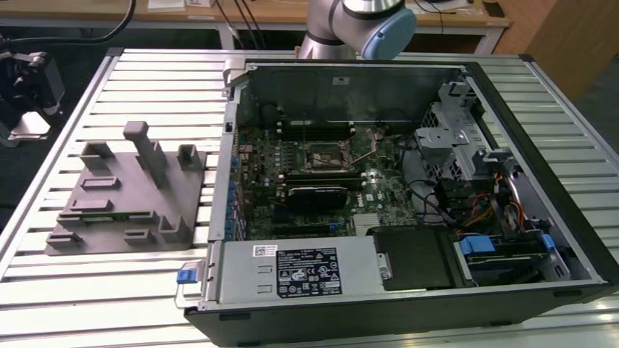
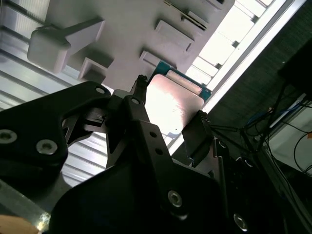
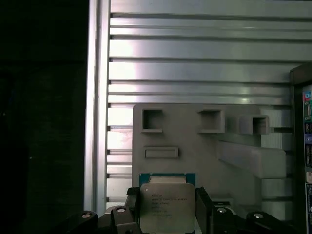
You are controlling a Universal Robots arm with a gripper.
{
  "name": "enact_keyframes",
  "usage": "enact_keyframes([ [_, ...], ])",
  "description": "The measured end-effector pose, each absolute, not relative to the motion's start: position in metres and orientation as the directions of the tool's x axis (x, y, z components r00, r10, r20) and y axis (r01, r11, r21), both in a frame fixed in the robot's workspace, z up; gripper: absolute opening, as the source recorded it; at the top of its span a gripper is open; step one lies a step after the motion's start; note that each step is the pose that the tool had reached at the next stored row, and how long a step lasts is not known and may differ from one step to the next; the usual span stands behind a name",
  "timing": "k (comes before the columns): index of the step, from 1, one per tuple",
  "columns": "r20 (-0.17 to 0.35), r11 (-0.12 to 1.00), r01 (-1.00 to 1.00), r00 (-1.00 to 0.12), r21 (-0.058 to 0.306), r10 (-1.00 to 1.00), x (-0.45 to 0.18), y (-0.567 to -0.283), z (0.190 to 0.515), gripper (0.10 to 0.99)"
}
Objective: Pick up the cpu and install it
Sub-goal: 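Pick up the cpu and move it towards the insertion slot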
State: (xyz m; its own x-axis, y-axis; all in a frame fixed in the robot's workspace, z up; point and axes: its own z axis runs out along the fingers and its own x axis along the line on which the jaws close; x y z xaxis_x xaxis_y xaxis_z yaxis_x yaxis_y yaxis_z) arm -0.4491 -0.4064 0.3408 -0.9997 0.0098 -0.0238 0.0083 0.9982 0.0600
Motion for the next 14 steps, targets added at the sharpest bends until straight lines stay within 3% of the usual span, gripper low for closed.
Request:
enact_keyframes([
  [14, -0.024, 0.998, 0.008, -1.000, 0.060, 0.010, -0.449, -0.406, 0.362, 0.541],
])
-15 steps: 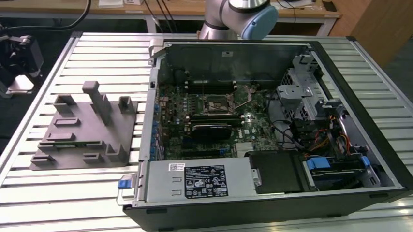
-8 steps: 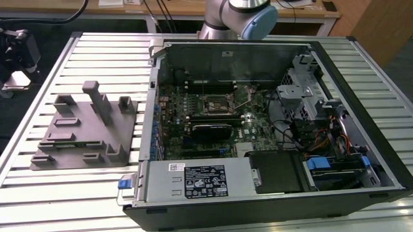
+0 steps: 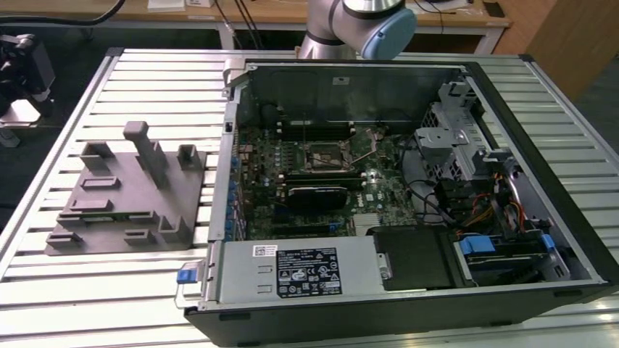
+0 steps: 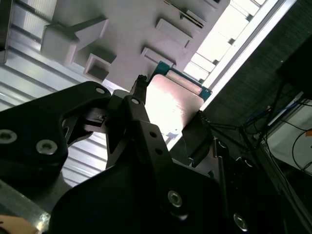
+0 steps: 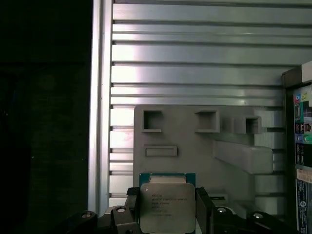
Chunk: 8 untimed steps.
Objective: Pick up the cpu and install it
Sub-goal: 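Pick up the cpu and move it towards the insertion slot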
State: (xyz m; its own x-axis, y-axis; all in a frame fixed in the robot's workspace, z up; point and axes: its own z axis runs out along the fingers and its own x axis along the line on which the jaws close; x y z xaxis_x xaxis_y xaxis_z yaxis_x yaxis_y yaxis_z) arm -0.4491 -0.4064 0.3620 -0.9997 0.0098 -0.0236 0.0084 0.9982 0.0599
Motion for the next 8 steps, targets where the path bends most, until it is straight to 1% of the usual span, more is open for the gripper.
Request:
enact_keyframes([
  [8, -0.024, 0.998, 0.008, -1.000, 0.060, 0.010, -0.449, -0.406, 0.377, 0.541],
])
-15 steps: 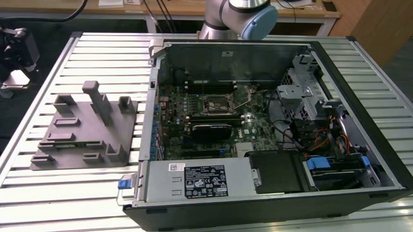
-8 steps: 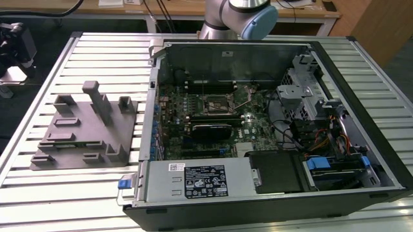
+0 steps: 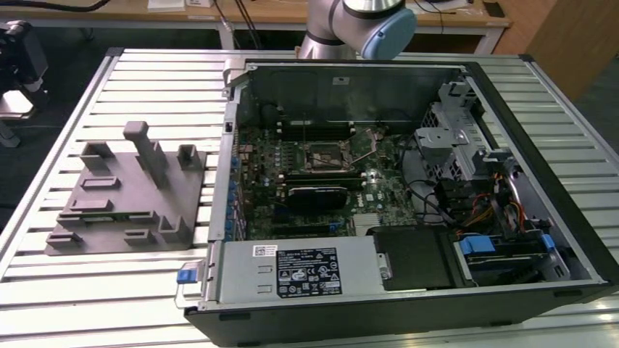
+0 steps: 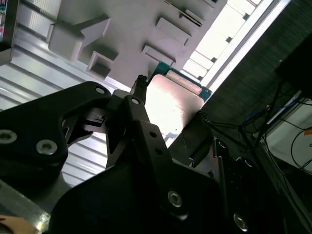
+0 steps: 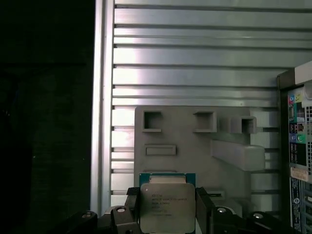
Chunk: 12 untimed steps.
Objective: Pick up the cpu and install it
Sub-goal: 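Pick up the cpu and move it towards the insertion slot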
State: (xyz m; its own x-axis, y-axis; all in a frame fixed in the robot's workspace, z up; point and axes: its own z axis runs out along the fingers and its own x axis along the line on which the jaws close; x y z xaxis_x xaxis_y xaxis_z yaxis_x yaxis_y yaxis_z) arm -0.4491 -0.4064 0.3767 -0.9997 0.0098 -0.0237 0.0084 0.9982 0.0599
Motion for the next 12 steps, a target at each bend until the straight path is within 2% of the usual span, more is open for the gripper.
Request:
enact_keyframes([
  [12, -0.024, 0.998, 0.008, -1.000, 0.060, 0.010, -0.449, -0.406, 0.398, 0.541],
])
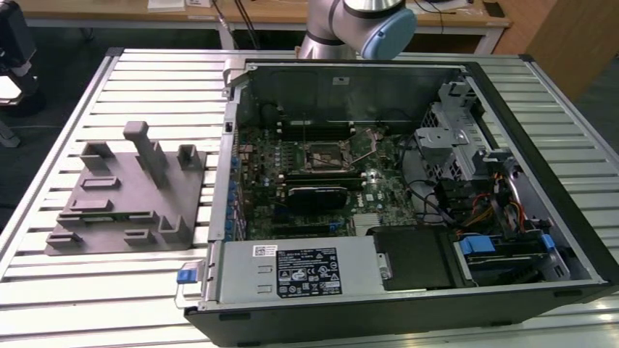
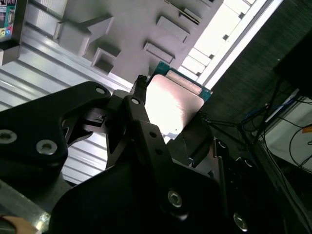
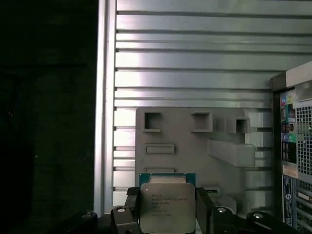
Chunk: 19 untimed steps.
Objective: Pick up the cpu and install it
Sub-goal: 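Pick up the cpu and move it towards the insertion slot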
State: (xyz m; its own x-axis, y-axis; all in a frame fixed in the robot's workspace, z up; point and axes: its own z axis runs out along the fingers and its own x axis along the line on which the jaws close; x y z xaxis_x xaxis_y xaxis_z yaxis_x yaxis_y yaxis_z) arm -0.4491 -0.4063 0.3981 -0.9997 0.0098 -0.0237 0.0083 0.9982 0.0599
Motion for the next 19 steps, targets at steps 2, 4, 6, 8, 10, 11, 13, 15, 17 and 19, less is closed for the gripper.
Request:
enact_keyframes([
  [2, -0.024, 0.998, 0.008, -1.000, 0.060, 0.010, -0.449, -0.406, 0.402, 0.541],
  [4, -0.024, 0.998, 0.008, -1.000, 0.060, 0.010, -0.449, -0.406, 0.405, 0.541],
  [6, -0.024, 0.998, 0.008, -1.000, 0.060, 0.010, -0.449, -0.406, 0.408, 0.541],
  [8, -0.024, 0.998, 0.008, -1.000, 0.060, 0.010, -0.449, -0.406, 0.412, 0.541],
  [10, -0.024, 0.998, 0.008, -1.000, 0.060, 0.010, -0.449, -0.406, 0.413, 0.541],
  [11, -0.024, 0.998, 0.008, -1.000, 0.060, 0.010, -0.449, -0.406, 0.413, 0.541],
  [13, -0.024, 0.998, 0.008, -1.000, 0.060, 0.010, -0.449, -0.406, 0.413, 0.541],
  [15, -0.024, 0.998, 0.008, -1.000, 0.060, 0.010, -0.449, -0.406, 0.413, 0.541],
  [17, -0.024, 0.998, 0.008, -1.000, 0.059, 0.010, -0.448, -0.406, 0.414, 0.541],
  [19, -0.024, 0.998, 0.008, -1.000, 0.060, 0.010, -0.446, -0.406, 0.413, 0.541],
])
